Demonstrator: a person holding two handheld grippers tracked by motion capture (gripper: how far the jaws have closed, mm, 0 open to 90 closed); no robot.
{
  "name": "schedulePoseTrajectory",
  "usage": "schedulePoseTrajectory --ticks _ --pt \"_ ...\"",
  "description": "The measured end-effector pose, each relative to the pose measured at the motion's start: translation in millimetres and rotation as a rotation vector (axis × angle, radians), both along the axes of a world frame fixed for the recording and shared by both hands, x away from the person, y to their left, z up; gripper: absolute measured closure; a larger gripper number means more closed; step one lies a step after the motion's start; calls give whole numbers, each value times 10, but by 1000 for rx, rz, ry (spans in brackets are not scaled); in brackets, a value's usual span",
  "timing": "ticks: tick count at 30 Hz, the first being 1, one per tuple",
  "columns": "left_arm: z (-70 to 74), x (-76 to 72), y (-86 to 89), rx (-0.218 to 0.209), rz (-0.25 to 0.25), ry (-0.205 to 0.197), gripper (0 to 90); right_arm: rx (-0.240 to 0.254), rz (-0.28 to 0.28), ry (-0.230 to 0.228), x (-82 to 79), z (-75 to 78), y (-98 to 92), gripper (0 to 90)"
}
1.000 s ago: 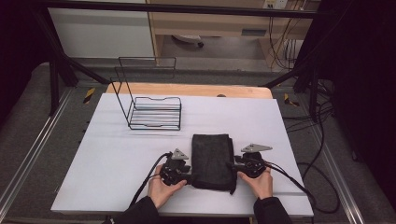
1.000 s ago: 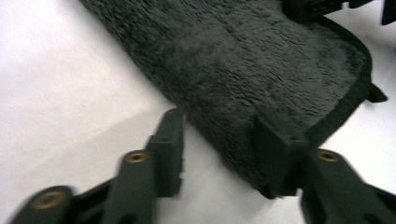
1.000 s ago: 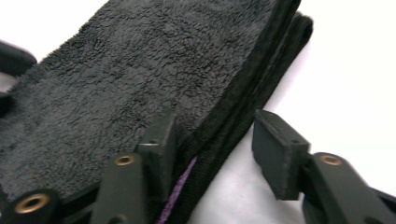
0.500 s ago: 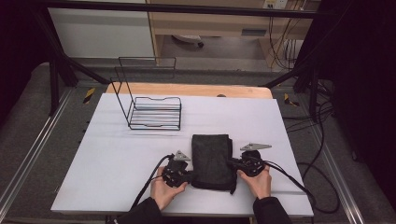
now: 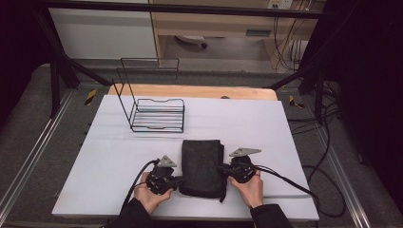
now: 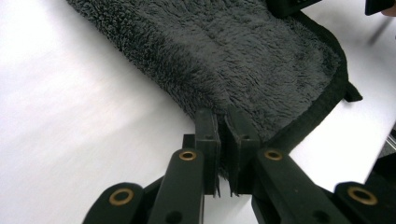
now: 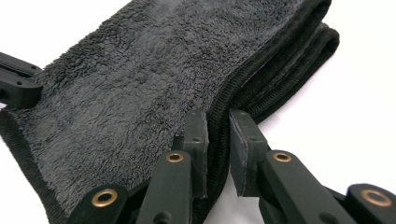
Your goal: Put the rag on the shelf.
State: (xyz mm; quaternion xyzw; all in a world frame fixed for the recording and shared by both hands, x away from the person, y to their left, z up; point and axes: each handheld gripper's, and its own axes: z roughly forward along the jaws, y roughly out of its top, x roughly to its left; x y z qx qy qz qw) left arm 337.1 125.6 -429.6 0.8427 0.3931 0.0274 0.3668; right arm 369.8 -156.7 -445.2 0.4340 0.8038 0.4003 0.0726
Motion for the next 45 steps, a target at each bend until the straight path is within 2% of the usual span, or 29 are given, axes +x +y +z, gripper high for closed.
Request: schedulePoseTrajectory --ticks 3,8,11,13,14,16,17,18,20,25,27,31,37,39,45 --pt "29 -54 116 2 2 -1 843 19 22 -4 -26 -4 88 785" --pt "6 -159 253 8 14 -6 840 6 60 -23 -70 -7 233 785" --pt "-28 -165 292 2 18 -10 836 7 64 -16 -79 -16 254 782" --pt "-57 -169 276 22 6 -21 822 1 69 -20 -75 -30 252 768" --pt "-71 -174 271 39 -7 -32 801 -3 76 -25 -76 -29 248 750" --pt "-69 -183 297 39 -19 -47 748 -10 89 -47 -77 -19 232 691" --pt "-57 -182 313 40 -19 -48 656 6 93 -65 -82 4 197 593" --pt "-43 -177 335 36 -18 -54 656 6 93 -65 -82 4 197 593" --pt "-17 -156 371 40 -17 -65 572 28 83 -81 -81 30 153 503" --pt "22 -60 419 31 -20 -103 380 57 68 -118 -55 70 35 331" --pt "36 -22 427 33 -29 -126 265 68 60 -116 -49 75 -12 280" --pt "79 68 444 35 -36 -138 141 64 52 -129 -46 86 -101 187" --pt "179 247 464 40 -12 -164 95 78 45 -117 -44 91 -190 111" --pt "195 337 464 46 7 -167 95 67 42 -116 -43 99 -200 96" --pt "201 639 392 48 63 -148 111 52 46 -120 -41 87 -199 84"
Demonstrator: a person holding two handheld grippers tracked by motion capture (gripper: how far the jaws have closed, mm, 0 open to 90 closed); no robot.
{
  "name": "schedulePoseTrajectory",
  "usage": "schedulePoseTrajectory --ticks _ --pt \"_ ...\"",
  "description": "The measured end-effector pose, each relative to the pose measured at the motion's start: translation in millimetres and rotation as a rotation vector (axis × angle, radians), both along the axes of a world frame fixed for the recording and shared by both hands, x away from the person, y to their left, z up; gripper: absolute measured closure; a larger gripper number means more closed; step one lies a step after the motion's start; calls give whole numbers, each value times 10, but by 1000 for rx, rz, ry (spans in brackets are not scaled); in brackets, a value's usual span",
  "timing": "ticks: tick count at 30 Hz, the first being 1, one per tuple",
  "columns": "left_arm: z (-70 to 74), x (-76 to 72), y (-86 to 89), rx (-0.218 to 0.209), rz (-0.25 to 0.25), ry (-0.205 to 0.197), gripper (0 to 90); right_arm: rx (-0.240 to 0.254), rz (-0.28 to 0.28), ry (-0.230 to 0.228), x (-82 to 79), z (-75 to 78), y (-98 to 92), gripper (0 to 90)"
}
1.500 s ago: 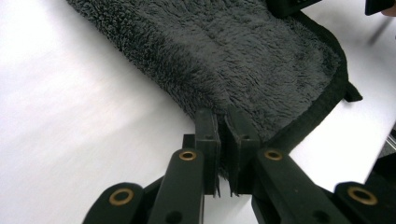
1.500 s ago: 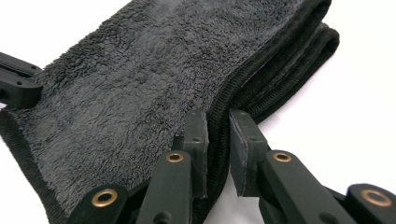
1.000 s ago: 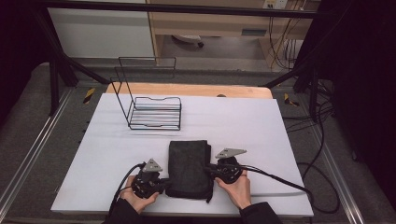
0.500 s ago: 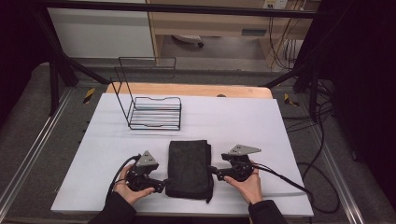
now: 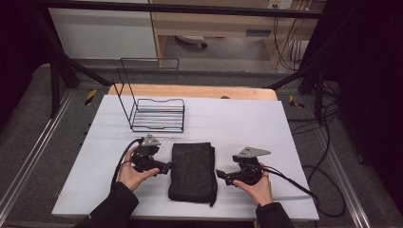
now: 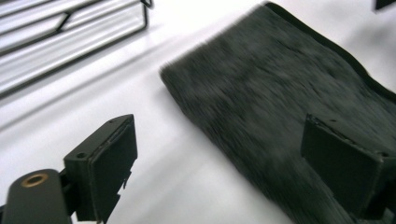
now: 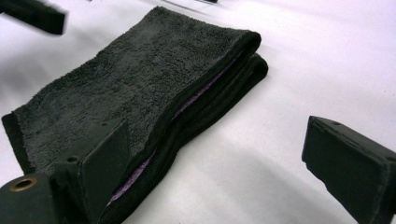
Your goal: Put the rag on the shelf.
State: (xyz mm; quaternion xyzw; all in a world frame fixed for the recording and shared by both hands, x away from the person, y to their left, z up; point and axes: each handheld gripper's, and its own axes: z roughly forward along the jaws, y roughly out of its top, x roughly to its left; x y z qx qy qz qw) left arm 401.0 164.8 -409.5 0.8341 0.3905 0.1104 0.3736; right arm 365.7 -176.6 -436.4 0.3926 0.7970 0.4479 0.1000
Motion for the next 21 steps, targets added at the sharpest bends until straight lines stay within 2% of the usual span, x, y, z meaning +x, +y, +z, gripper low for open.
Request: schedulePoseTrajectory --ticks 6,9,12,17,21 --pt "-64 259 -96 -26 72 -19 224 -11 -4 4 4 -9 3 80" --pt "-139 347 -108 -41 97 12 298 -14 -9 7 8 -12 4 80" --pt "-213 388 -113 -1 101 40 366 -19 -11 5 17 -14 1 80" --pt "-313 416 -107 -20 114 70 473 -18 -20 8 37 -19 4 79" --pt "-352 409 -127 -45 104 76 549 -6 -30 17 59 -23 12 75"
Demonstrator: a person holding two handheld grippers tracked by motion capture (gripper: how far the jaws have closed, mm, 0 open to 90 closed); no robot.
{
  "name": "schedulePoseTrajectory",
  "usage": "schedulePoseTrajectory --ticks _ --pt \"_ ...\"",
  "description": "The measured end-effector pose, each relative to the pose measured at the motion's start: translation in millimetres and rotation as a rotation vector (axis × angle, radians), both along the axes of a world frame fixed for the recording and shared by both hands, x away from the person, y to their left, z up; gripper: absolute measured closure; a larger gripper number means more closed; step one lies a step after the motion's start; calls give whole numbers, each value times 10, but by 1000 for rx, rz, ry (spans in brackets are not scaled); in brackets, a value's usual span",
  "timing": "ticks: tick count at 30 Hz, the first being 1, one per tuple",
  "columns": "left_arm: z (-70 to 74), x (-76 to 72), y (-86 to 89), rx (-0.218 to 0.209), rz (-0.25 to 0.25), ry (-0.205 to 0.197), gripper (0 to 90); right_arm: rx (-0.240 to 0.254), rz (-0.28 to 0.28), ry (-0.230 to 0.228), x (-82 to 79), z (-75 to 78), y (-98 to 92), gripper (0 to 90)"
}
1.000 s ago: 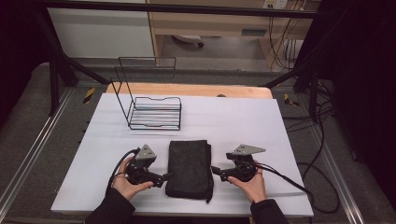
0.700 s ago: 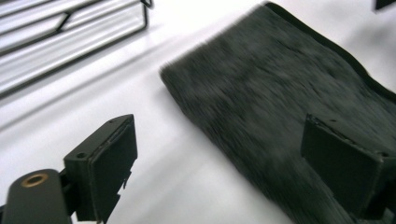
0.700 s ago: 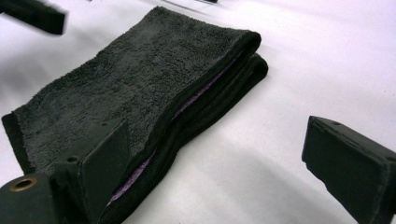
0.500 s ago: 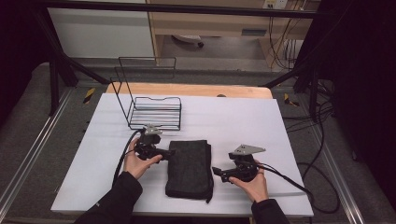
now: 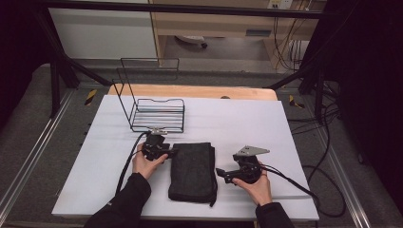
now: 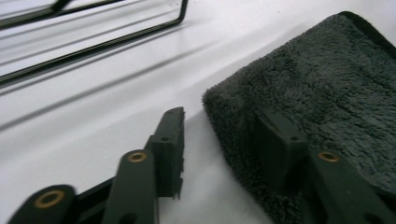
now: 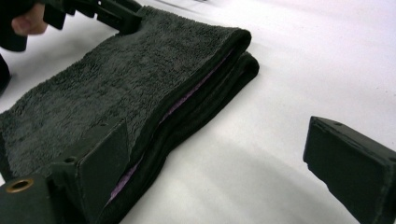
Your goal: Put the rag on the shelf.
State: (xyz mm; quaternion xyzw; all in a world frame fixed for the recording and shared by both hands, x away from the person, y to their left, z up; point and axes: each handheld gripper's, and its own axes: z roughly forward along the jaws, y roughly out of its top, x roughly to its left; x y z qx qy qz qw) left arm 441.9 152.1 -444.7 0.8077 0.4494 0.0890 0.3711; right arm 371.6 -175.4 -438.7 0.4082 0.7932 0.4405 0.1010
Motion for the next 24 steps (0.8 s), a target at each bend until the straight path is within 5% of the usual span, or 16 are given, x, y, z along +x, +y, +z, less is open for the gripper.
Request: schedulePoseTrajectory --ticks 8,17,24 --pt "-20 -19 -23 -40 -17 29 723 12 -37 2 139 31 -1 47" --pt "-34 -31 -29 -47 -29 25 777 21 -55 11 456 84 254 38" --pt "-52 -44 -25 -49 -37 6 777 8 -86 15 660 -58 470 189"
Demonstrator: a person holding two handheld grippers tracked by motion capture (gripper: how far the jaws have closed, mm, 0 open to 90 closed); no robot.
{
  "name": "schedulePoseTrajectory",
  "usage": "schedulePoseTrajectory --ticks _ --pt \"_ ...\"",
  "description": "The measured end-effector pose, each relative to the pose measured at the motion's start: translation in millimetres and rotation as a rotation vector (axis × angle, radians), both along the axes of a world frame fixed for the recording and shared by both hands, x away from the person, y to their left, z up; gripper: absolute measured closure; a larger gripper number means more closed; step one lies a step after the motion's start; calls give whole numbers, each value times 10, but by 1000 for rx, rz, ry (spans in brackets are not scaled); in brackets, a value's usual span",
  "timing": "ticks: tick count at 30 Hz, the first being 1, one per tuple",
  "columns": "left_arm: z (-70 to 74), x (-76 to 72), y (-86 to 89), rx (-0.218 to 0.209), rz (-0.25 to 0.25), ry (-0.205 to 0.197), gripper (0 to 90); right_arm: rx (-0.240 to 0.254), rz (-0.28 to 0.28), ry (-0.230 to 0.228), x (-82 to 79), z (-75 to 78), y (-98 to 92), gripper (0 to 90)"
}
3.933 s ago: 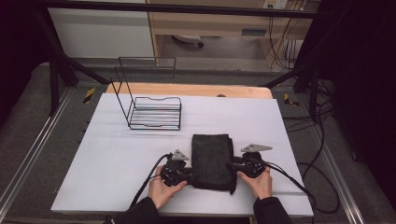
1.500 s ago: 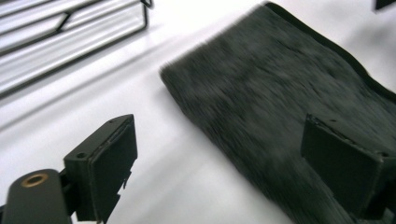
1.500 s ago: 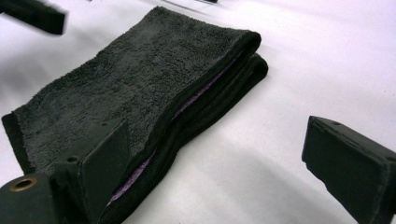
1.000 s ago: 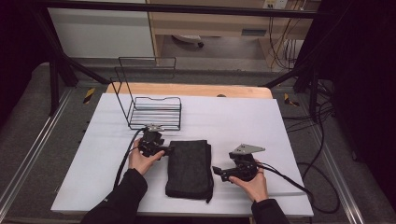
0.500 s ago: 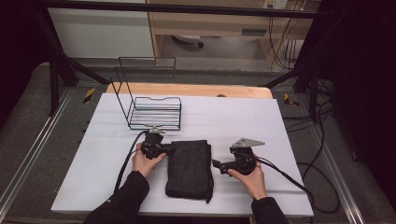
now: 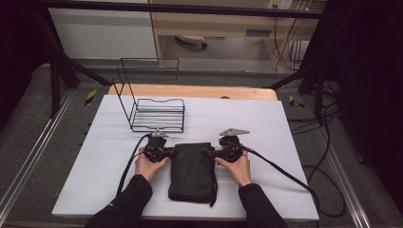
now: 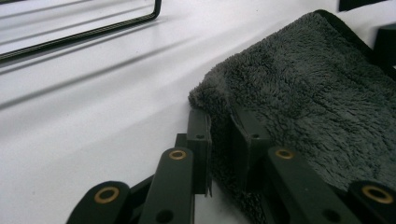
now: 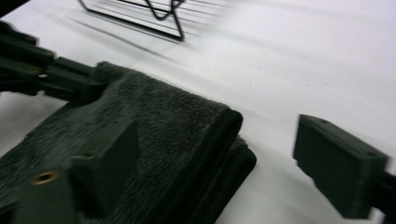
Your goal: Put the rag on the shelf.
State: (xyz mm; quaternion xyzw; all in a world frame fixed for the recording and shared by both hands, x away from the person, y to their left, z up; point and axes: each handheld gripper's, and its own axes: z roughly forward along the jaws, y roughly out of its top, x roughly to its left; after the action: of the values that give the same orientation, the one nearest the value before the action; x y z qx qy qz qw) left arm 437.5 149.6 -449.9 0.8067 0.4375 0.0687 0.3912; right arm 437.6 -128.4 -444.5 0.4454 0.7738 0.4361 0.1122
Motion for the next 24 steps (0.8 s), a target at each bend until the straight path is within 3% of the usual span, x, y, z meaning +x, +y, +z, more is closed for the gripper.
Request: schedulePoseTrajectory --ticks 4,6,9,18,24 --pt "-8 -24 -10 3 5 -19 776 -66 -23 1 9 -64 3 295" --pt "-7 -27 -16 9 2 -25 776 -76 -17 10 -6 -72 7 365" --pt "-7 -29 -15 10 1 -26 776 -70 0 39 -33 -84 22 458" --pt "-8 -16 -6 2 -1 -18 775 -30 -4 113 -37 -84 34 580" --pt "-6 -13 1 -8 -3 -13 795 10 0 176 -28 -78 37 728"
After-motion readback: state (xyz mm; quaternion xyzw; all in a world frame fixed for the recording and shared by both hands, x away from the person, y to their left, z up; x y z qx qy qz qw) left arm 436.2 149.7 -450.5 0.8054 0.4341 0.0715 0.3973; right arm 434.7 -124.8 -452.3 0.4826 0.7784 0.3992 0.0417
